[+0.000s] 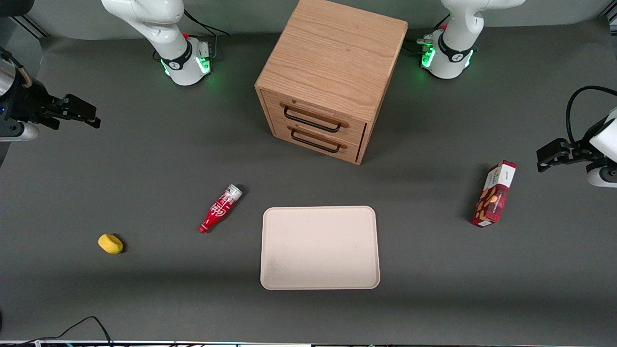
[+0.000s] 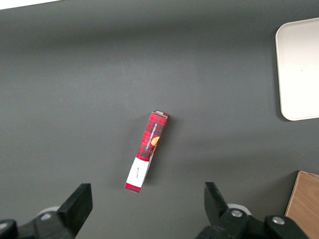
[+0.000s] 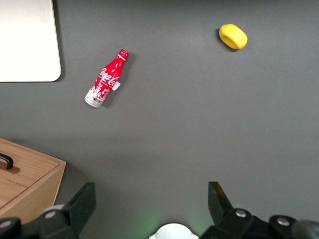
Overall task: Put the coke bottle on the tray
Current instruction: 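Move the right gripper down toward the red Coca-Cola bottle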
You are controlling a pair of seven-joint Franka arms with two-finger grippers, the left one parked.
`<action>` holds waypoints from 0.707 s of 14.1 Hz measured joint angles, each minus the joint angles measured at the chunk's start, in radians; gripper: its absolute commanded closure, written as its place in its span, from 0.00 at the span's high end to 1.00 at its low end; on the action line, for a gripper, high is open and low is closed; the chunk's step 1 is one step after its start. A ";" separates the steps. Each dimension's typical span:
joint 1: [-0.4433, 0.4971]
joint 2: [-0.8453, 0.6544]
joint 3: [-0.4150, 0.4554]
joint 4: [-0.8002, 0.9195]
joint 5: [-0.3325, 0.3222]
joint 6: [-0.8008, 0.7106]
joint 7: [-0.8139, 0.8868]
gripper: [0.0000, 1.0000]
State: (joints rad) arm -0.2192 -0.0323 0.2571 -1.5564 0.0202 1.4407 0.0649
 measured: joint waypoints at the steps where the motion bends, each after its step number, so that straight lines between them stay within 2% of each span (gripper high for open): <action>1: 0.000 0.002 0.000 0.000 0.000 0.003 0.003 1.00; 6: 0.011 0.036 0.006 -0.001 0.001 0.059 0.066 1.00; 10: 0.058 0.126 0.115 -0.020 0.002 0.181 0.438 1.00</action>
State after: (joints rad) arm -0.1611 0.0936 0.3721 -1.5763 0.0221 1.6216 0.5026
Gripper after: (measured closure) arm 0.000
